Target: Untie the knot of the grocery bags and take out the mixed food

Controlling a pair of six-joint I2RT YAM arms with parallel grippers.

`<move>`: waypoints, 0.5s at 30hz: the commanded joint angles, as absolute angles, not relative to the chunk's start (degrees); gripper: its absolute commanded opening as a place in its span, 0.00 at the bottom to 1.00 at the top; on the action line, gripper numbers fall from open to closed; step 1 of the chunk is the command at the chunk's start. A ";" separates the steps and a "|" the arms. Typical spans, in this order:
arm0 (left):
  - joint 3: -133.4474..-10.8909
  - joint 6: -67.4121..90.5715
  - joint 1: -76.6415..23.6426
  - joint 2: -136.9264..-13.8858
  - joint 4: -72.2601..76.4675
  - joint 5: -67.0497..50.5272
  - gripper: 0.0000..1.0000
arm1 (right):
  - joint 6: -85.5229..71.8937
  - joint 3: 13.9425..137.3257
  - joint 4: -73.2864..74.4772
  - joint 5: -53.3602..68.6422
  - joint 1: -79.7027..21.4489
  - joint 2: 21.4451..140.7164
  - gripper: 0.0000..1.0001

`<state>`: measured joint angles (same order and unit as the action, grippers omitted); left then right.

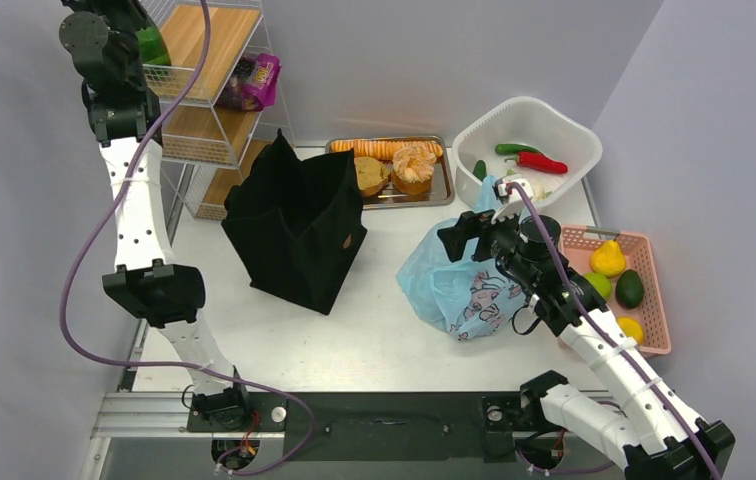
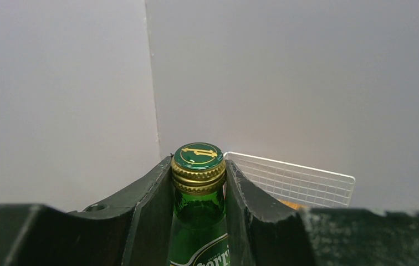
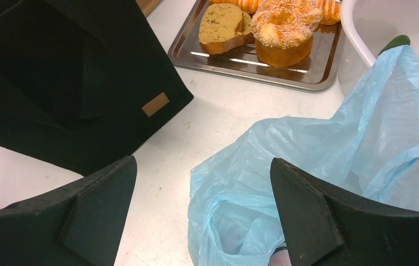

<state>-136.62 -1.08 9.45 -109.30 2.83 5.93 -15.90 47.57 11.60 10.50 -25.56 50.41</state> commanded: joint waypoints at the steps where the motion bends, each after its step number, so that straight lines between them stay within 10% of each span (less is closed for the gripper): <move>1: -137.46 2.11 11.23 -104.25 8.29 5.10 0.17 | -15.43 50.22 8.74 9.34 -26.39 50.52 0.86; 6: -137.24 2.28 11.43 -104.53 5.71 4.25 0.30 | -14.84 50.61 8.96 8.57 -26.54 50.88 0.85; 11: -137.31 2.02 11.43 -104.69 4.06 4.19 0.67 | -14.42 50.79 9.82 8.33 -26.54 50.73 0.85; 15: -137.43 1.75 11.48 -103.73 2.15 5.07 0.70 | -14.28 50.72 10.07 7.66 -26.54 50.57 0.85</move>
<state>-135.44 1.63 11.22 -107.11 0.69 4.69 -15.20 48.47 11.62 9.19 -26.04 50.59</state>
